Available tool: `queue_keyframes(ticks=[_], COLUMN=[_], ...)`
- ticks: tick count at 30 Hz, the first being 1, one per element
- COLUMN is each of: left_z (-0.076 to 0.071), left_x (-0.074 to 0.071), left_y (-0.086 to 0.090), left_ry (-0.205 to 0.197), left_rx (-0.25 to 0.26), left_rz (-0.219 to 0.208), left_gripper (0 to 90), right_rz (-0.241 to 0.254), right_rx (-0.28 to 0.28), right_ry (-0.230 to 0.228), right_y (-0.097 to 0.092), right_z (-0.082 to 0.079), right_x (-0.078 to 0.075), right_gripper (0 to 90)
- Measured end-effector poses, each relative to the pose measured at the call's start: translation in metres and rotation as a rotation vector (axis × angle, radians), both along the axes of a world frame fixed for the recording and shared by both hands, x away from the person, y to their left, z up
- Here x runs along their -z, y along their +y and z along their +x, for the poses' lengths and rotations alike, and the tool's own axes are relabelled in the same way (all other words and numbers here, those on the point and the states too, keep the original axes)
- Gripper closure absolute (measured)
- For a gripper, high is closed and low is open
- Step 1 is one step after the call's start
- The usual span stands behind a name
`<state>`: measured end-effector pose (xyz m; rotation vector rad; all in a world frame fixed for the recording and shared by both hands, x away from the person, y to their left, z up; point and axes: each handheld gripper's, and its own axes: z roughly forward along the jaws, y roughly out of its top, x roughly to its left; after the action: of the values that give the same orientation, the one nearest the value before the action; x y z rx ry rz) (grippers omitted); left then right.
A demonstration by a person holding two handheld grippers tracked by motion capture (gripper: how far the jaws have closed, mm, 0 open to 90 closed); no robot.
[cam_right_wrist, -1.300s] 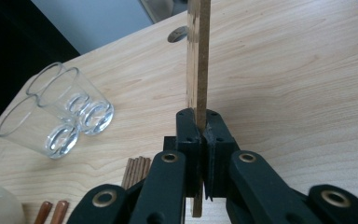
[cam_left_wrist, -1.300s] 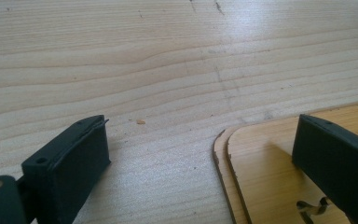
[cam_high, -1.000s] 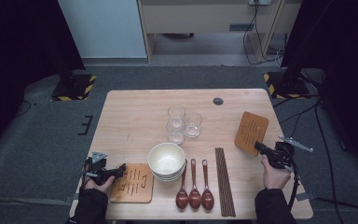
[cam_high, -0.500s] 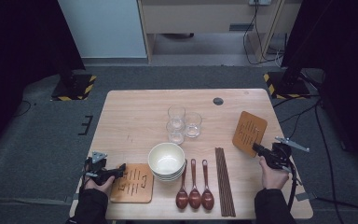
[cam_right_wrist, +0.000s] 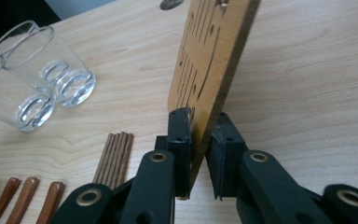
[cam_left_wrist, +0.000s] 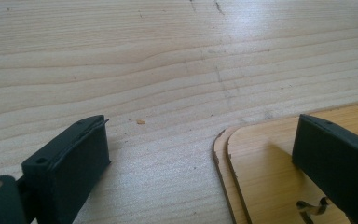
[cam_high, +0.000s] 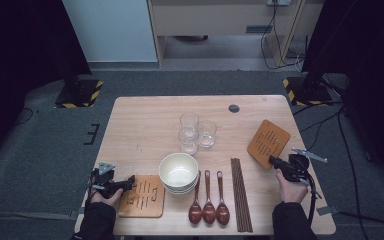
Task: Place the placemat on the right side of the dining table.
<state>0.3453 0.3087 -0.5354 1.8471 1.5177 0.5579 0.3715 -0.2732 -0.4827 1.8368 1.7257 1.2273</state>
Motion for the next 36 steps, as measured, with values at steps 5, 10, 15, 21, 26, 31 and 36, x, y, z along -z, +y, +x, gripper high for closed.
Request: queue_keyframes(ticks=[5,10,15,21,26,31,36], left_z=[0.0,0.0,0.0,0.0,0.0,0.0,0.0], left_x=[0.0,0.0,0.0,0.0,0.0,0.0,0.0], left_y=[0.0,0.0,0.0,0.0,0.0,0.0,0.0], left_ry=[0.0,0.0,0.0,0.0,0.0,0.0,0.0], left_rx=[0.0,0.0,0.0,0.0,0.0,0.0,0.0], left_rz=[0.0,0.0,0.0,0.0,0.001,0.0,0.0], left_gripper=[2.6,2.7,2.6,2.6,2.6,2.6,2.6], right_rz=[-0.013,-0.02,-0.023,-0.021,-0.028,-0.018,-0.001], right_rx=[0.001,0.009,0.011,0.013,0.013,0.021,0.028], right_ry=[0.006,0.022,0.026,0.028,0.026,0.027,0.026], right_y=[0.004,0.005,0.006,0.008,0.01,0.011,0.009], right_z=[0.001,0.002,0.003,0.004,0.004,0.004,0.005], right_x=[0.003,0.007,0.01,0.013,0.016,0.018,0.02], right_gripper=[76.2,74.2,70.8,68.3,63.8,60.5,57.0])
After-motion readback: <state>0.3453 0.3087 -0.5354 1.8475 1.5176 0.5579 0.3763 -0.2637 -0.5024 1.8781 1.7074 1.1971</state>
